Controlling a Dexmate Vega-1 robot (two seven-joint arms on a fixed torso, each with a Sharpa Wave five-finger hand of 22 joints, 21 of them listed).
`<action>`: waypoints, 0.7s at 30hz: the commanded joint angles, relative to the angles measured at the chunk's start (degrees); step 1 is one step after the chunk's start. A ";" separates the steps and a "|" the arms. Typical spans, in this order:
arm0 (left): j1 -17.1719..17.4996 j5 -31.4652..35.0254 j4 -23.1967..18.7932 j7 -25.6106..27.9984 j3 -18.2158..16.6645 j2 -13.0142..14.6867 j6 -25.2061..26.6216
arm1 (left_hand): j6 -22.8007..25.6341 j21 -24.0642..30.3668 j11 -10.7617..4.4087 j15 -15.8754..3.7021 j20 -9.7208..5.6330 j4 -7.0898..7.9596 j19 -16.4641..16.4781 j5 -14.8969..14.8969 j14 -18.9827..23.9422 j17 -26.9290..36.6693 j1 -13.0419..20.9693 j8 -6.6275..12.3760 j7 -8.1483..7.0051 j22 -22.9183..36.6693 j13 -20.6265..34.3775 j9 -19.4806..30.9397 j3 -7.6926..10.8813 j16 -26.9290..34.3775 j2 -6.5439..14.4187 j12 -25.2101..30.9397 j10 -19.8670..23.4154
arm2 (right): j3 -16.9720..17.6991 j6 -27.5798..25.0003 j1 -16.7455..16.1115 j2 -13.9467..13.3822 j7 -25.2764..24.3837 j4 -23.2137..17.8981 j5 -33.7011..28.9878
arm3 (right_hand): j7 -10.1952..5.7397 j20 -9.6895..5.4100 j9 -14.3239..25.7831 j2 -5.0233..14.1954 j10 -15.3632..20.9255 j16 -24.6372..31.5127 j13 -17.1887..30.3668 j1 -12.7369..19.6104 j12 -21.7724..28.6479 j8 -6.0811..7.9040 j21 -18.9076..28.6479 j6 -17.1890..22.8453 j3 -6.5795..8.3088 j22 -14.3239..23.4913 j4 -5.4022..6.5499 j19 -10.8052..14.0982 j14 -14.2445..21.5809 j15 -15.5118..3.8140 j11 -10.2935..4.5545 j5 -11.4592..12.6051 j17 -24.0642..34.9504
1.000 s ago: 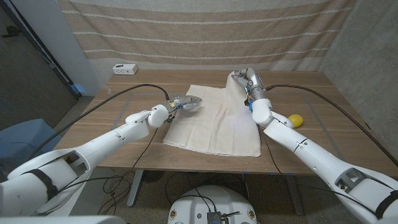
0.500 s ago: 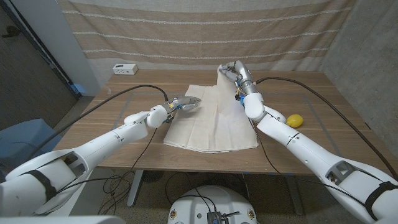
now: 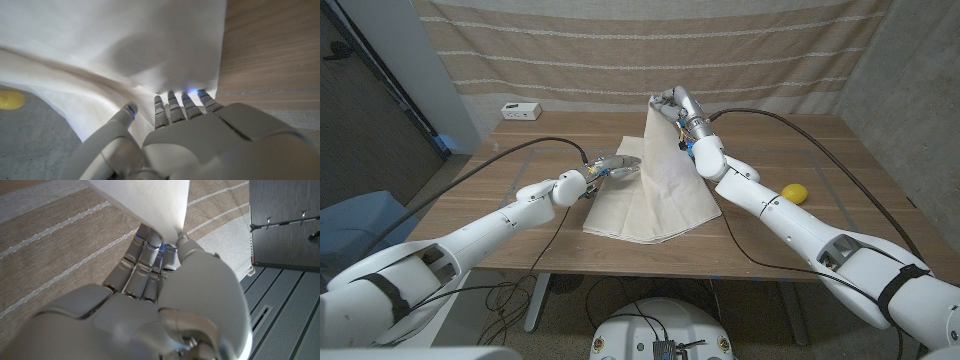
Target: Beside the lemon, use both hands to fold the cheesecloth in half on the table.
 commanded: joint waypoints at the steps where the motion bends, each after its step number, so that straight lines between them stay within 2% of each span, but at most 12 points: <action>1: 0.90 -1.15 0.62 0.73 -0.95 0.59 -1.00 | -0.70 0.03 -0.10 -3.35 0.06 0.37 0.30 0.38 -0.67 0.07 -0.70 -0.20 0.10 0.30 0.21 0.11 -0.02 -0.15 0.78 -0.41 -0.71 | -5.94 -1.18 9.91 7.70 3.24 16.04 -2.46 | -0.57 -6.48 0.31 1.28 0.41 -0.75 0.02 1.84 0.24 0.13 0.77 0.59 -0.61 -0.03 0.28 -0.45 0.64 -4.80 -0.83 0.51 0.45; 5: 1.35 -1.47 0.40 0.84 -1.23 0.86 -0.88 | -1.19 -0.02 -0.19 -3.43 0.10 0.42 0.32 0.41 -0.80 0.05 -0.75 -0.25 0.10 0.31 0.18 0.09 0.00 -0.16 0.82 -0.53 -1.17 | -8.88 -1.40 13.58 10.89 3.03 23.79 -3.65 | -1.66 -6.61 0.07 0.81 0.46 -1.91 -0.25 1.04 0.26 -0.20 1.24 1.13 -1.43 -0.25 0.78 -1.01 0.57 -4.81 -1.36 0.59 0.58; 11: 1.87 -1.94 0.15 0.71 -1.57 1.17 -0.43 | -1.91 -0.07 -0.16 -3.34 0.20 0.46 0.38 0.46 -1.10 0.01 -0.78 -0.28 0.42 0.32 0.13 0.05 0.08 -0.20 0.92 -0.75 -2.08 | -13.65 -0.33 19.54 17.35 1.67 38.64 -4.83 | -3.06 -6.70 -0.30 0.59 0.49 -3.16 -0.74 -0.35 0.20 -0.73 2.10 1.81 -2.55 -0.65 1.61 -1.43 1.07 -4.86 -2.34 0.81 1.26; 15: 2.31 -2.14 -0.35 0.80 -1.82 1.47 -0.09 | -2.14 -0.11 -0.12 -3.22 0.42 0.46 0.38 0.48 -1.15 -0.01 -0.79 -0.24 0.59 0.32 0.10 0.02 0.12 -0.18 0.96 -0.83 -2.49 | -18.41 -0.21 24.93 24.59 1.82 53.61 -4.99 | -3.65 -6.80 -0.57 0.89 -0.51 -5.17 -1.25 -0.57 -0.37 -1.59 2.89 1.17 -2.97 -1.07 1.72 -1.74 0.72 -4.94 -2.76 1.04 0.83; 16: 2.45 -2.13 -0.56 0.86 -1.88 1.57 0.05 | -2.20 -0.12 -0.11 -3.12 0.42 0.46 0.39 0.49 -1.17 -0.02 -0.79 -0.23 0.65 0.32 0.09 0.02 0.13 -0.18 0.97 -0.82 -2.52 | -19.77 -1.66 25.88 25.68 3.76 55.32 -4.07 | -3.84 -6.87 -0.63 1.01 -0.98 -5.67 -1.37 -0.45 -0.62 -1.74 2.98 1.14 -2.97 -1.18 1.64 -2.08 0.61 -4.95 -3.09 1.09 0.71; 18: 2.69 -2.17 -0.94 0.81 -1.98 1.75 0.31 | -2.27 -0.15 0.12 -3.01 0.51 0.46 0.41 0.51 -1.25 -0.03 -0.78 -0.16 0.85 0.32 0.06 -0.01 0.17 -0.17 1.01 -0.92 -2.99 | -23.28 -5.56 27.32 26.51 8.59 55.90 -1.44 | -4.00 -6.89 -0.72 1.10 -1.04 -6.62 -1.55 -0.34 -0.72 -1.91 3.17 1.20 -3.03 -1.34 1.56 -2.39 0.26 -4.98 -3.34 1.12 0.26; 19: 2.85 -2.17 -1.17 0.86 -2.05 1.87 0.46 | -2.35 -0.16 0.13 -3.00 0.50 0.46 0.43 0.52 -1.25 -0.03 -0.77 -0.15 0.98 0.33 0.04 -0.01 0.18 -0.16 1.02 -0.93 -3.10 | -24.99 -7.36 27.08 25.45 9.07 53.50 -0.52 | -4.24 -6.90 -0.85 1.30 -1.89 -7.42 -1.75 -0.27 -1.15 -2.12 3.41 1.25 -3.09 -1.52 1.53 -2.69 0.29 -5.00 -3.87 1.14 -0.10; 21: 3.12 -2.20 -1.57 0.90 -2.18 2.05 0.77 | -2.44 -0.17 0.29 -2.97 0.57 0.45 0.46 0.54 -1.24 -0.04 -0.76 -0.13 1.15 0.33 0.02 -0.03 0.22 -0.14 1.06 -0.96 -3.33 | -27.64 -9.90 27.22 24.51 10.76 51.19 1.30 | -4.77 -7.04 -1.13 1.54 -2.61 -9.62 -2.12 0.21 -1.60 -2.91 3.73 0.34 -3.07 -1.93 1.22 -3.70 -0.22 -5.05 -3.87 1.13 -1.43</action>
